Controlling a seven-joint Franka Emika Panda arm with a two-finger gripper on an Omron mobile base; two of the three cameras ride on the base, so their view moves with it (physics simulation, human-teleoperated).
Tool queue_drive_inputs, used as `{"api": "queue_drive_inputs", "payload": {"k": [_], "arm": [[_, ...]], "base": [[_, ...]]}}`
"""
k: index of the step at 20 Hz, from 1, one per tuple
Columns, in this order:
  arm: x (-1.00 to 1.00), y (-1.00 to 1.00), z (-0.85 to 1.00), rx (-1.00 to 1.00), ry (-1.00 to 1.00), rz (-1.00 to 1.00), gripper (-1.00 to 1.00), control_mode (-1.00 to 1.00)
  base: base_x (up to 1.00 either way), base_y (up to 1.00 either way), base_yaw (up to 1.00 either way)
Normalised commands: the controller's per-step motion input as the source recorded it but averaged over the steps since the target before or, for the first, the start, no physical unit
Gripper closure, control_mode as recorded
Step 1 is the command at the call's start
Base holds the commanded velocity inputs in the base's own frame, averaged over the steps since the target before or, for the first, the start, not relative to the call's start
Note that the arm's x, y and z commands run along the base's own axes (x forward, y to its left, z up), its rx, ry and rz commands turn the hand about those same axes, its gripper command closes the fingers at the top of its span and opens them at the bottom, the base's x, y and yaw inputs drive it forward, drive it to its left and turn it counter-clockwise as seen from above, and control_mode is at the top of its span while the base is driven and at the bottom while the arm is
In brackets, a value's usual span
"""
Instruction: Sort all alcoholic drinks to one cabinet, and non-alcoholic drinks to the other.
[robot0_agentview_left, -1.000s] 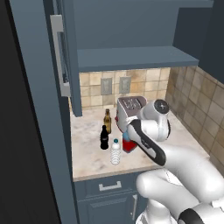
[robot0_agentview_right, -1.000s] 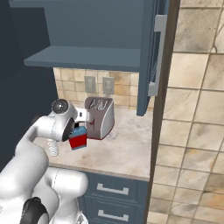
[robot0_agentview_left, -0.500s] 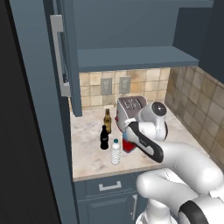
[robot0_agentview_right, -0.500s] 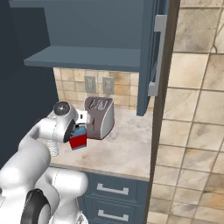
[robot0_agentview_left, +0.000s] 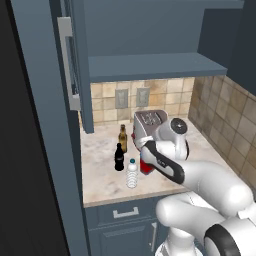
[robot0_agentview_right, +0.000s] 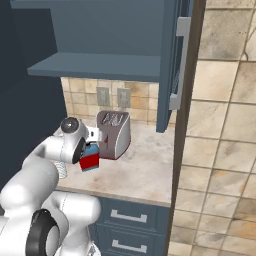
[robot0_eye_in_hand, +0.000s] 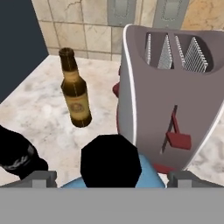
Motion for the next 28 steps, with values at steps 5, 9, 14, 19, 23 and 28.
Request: {"api": "queue_drive_inputs", "payload": {"k": [5,9,14,19,23,28], "arm": [[0.06,0.12,-0.04,0.00,0.00,0.00,1.00,-1.00],[0.01,0.03,-0.01,0.00,0.00,0.00,1.00,-1.00],[0.00,0.00,0.00,0.00,0.00,0.00,1.00,-1.00],[0.00,0.00,0.00,0.00,0.00,0.00,1.00,-1.00],[0.00,0.00,0.01,0.00,-0.02,0.00,1.00,-1.00],[-0.04,-0.01,0.24,0.00,-0.04,-0.01,1.00,-1.00]], "base": [[0.00,0.00,0.00],[0.00,0.00,0.00],[0.00,0.00,0.00],[0.00,0.00,0.00],[0.00,0.00,0.00],[0.00,0.00,0.00]]}}
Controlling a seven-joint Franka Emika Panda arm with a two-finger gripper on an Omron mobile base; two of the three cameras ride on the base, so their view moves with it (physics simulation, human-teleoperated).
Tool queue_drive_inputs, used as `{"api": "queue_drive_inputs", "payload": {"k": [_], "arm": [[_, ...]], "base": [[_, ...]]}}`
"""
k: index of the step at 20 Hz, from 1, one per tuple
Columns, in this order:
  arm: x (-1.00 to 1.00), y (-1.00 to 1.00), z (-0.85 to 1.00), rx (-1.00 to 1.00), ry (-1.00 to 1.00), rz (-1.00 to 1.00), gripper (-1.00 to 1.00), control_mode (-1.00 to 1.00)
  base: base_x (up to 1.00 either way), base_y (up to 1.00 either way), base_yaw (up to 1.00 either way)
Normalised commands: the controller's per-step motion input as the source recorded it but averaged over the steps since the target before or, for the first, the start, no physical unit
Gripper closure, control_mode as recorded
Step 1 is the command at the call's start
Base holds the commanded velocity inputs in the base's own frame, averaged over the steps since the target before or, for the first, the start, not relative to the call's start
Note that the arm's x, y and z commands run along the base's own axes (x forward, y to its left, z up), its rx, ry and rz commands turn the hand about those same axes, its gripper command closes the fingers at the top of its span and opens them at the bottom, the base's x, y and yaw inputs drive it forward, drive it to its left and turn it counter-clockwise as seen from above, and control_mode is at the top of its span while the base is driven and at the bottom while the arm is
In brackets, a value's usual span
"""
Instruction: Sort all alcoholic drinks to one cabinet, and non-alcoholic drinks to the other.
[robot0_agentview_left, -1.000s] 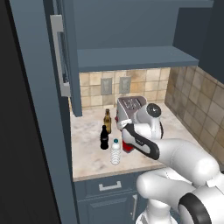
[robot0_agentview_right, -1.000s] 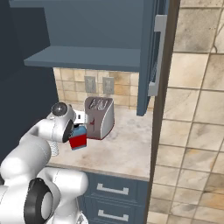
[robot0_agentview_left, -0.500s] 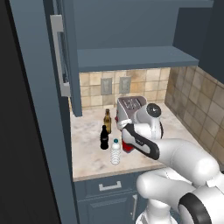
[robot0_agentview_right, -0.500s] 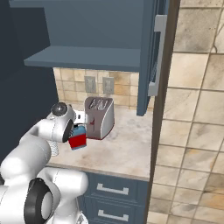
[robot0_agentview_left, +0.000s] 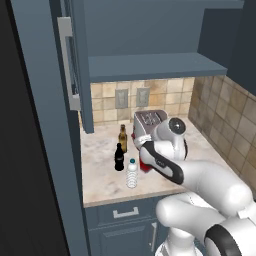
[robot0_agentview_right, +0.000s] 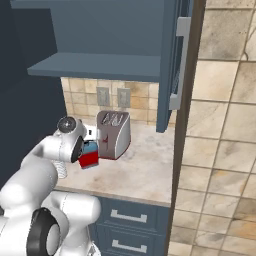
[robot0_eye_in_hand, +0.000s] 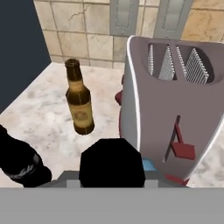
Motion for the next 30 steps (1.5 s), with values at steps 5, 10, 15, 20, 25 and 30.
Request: {"api": "queue_drive_inputs", "payload": {"k": [5,10,15,20,25,30], "arm": [[-0.21,0.00,0.50,-0.05,-0.04,-0.05,1.00,-1.00],[-0.30,-0.04,0.55,-0.05,-0.01,-0.06,1.00,-1.00],[-0.31,-0.13,0.67,0.00,-0.01,-0.05,1.00,-1.00],[-0.38,-0.23,0.68,0.00,-0.08,-0.02,1.00,-1.00],[-0.38,-0.14,0.62,0.00,-0.09,0.00,1.00,-1.00],[-0.32,-0.05,0.57,0.00,-0.10,0.00,1.00,-1.00]], "base": [[0.00,0.00,0.00],[0.00,0.00,0.00],[0.00,0.00,0.00],[0.00,0.00,0.00],[0.00,0.00,0.00],[0.00,0.00,0.00]]}}
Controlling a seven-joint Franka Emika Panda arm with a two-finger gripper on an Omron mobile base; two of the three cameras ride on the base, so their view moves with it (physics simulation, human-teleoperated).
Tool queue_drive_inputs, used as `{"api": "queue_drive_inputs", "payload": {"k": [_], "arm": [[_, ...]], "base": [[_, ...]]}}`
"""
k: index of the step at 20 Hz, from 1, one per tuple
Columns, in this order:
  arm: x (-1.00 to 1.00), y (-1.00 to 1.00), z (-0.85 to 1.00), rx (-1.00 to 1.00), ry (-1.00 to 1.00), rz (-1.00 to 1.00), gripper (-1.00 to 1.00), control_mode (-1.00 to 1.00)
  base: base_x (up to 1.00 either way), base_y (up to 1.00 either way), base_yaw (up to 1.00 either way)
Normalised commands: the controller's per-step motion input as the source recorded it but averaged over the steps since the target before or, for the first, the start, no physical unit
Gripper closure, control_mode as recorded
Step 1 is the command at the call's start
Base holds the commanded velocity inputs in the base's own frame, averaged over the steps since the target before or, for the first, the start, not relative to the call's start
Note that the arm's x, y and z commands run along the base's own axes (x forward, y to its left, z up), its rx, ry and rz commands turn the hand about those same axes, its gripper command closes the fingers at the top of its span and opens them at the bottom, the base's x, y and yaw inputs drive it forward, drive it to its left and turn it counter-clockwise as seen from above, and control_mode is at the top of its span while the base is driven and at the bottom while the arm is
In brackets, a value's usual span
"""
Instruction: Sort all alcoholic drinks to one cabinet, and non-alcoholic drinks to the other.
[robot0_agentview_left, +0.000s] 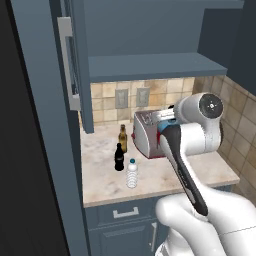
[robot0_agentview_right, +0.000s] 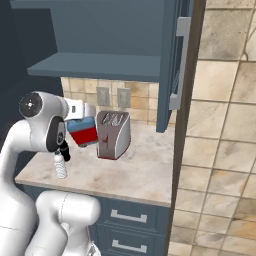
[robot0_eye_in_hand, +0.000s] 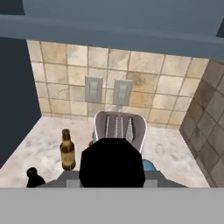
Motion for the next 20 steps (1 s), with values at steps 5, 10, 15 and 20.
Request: {"api": "queue_drive_inputs", "payload": {"k": [5,10,15,20], "arm": [[-0.28,0.00,0.62,0.00,-0.10,0.00,1.00,-1.00],[-0.27,-0.02,0.62,0.00,-0.12,0.00,1.00,-1.00],[-0.17,0.00,0.62,0.00,-0.09,0.00,1.00,-1.00],[-0.16,-0.01,0.59,0.00,-0.09,0.00,1.00,-1.00]], "base": [[0.00,0.00,0.00],[0.00,0.00,0.00],[0.00,0.00,0.00],[0.00,0.00,0.00]]}}
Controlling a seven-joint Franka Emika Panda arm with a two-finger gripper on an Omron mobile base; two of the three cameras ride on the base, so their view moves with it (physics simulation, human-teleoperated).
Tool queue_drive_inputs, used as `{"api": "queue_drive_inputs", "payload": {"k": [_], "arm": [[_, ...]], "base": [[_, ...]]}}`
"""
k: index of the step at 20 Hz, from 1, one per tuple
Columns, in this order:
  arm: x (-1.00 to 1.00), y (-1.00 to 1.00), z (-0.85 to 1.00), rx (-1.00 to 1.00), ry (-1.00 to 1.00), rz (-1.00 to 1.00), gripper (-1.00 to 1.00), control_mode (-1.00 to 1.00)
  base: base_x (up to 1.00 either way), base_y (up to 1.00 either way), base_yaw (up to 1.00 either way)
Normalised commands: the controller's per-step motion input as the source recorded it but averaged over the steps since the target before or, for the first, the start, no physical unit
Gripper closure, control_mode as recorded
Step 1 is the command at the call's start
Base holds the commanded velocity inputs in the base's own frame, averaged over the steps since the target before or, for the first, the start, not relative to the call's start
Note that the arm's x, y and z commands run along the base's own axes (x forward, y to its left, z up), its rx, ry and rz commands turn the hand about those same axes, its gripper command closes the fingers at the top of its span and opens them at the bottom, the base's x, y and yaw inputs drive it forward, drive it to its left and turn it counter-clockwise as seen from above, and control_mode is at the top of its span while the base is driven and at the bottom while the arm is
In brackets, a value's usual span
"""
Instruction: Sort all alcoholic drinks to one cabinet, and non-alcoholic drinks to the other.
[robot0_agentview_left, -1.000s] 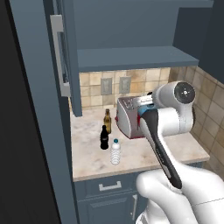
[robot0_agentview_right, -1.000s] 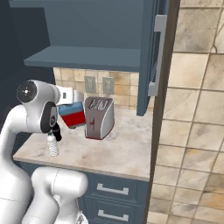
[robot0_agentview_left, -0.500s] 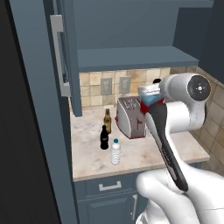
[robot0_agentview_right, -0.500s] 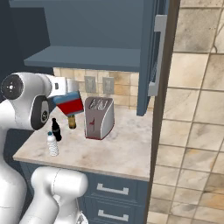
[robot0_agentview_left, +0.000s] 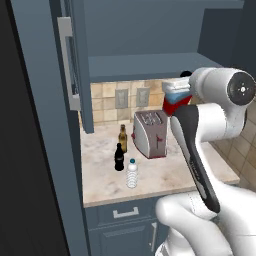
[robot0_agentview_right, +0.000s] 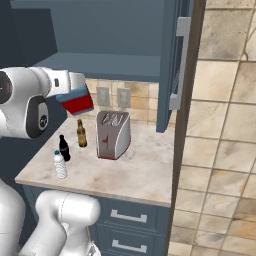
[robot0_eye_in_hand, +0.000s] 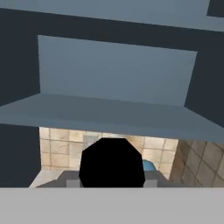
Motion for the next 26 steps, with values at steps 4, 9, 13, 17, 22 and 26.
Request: {"api": "queue_drive_inputs", "payload": {"k": [4,9,13,17,22,26], "arm": [[-0.10,0.00,0.60,0.00,-0.08,0.00,1.00,-1.00],[-0.03,0.00,0.53,0.00,-0.06,0.00,1.00,-1.00],[0.00,-0.02,0.42,0.00,-0.04,0.00,1.00,-1.00],[0.01,-0.02,0.29,0.00,-0.03,0.00,1.00,-1.00],[0.14,-0.02,0.09,0.00,-0.02,0.00,1.00,-1.00],[0.21,-0.02,0.00,-0.01,-0.05,0.00,1.00,-1.00]], "base": [[0.00,0.00,0.00],[0.00,0.00,0.00],[0.00,0.00,0.00],[0.00,0.00,0.00],[0.00,0.00,0.00],[0.00,0.00,0.00]]}}
